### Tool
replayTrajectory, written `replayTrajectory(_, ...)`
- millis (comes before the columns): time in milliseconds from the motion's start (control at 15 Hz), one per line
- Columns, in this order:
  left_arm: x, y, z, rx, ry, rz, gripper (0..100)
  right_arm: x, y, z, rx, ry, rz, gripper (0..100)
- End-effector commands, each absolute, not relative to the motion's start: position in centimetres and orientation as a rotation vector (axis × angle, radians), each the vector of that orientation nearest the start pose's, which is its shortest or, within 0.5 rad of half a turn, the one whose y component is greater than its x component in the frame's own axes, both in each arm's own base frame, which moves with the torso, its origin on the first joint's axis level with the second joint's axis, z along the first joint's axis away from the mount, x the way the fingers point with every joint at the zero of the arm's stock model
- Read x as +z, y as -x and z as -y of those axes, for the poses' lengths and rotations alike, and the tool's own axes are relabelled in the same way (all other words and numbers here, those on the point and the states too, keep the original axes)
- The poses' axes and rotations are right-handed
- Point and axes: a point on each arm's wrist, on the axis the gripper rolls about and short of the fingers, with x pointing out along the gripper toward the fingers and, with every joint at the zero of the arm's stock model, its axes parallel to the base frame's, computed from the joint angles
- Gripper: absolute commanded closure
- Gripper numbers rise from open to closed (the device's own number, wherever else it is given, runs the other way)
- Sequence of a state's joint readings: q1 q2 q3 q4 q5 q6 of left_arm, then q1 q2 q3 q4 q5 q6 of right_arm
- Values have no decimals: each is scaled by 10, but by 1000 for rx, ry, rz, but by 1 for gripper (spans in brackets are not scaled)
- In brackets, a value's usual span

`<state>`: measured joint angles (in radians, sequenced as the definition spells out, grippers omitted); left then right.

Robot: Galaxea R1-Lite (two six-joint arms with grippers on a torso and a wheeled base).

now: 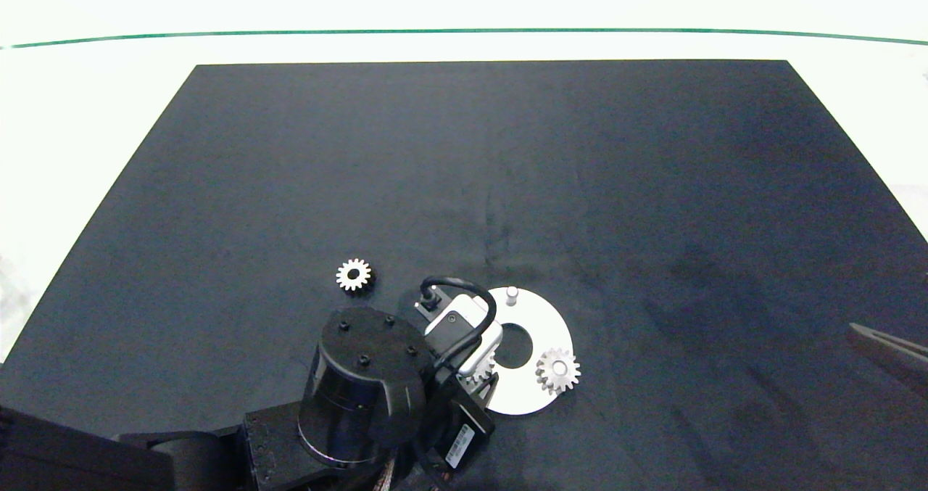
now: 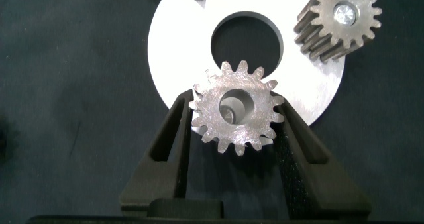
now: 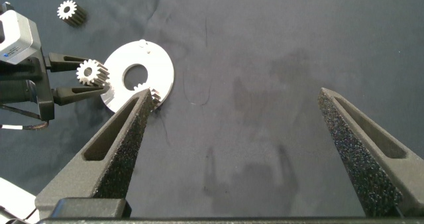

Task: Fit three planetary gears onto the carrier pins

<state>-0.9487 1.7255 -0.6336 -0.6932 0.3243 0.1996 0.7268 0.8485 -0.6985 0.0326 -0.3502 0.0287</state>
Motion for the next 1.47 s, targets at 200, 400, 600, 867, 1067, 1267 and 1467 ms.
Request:
replayTrajectory(200,135,-171,222,-639,-438,-273,81,256,-68,-50,374,64,-160,0)
replayTrajectory(400,132,-171,225,-644,-442,-277,81,256,-68,-50,374,62,-158,0)
replayTrajectory(600,133,-172,227,-643,-439,-273,81,256,-68,-51,374,64,-160,0)
replayTrajectory(867,132,-172,228,-646,-447,-278,81,256,-69,-51,375,65,-162,0)
replayTrajectory(1067,128,-172,231,-652,-456,-287,81,256,-69,-51,374,64,-160,0)
replayTrajectory(1267,128,-172,231,-652,-456,-287,81,256,-69,-51,376,63,-159,0)
replayTrajectory(1467,129,-173,231,-649,-452,-284,81,256,-69,-51,376,64,-160,0)
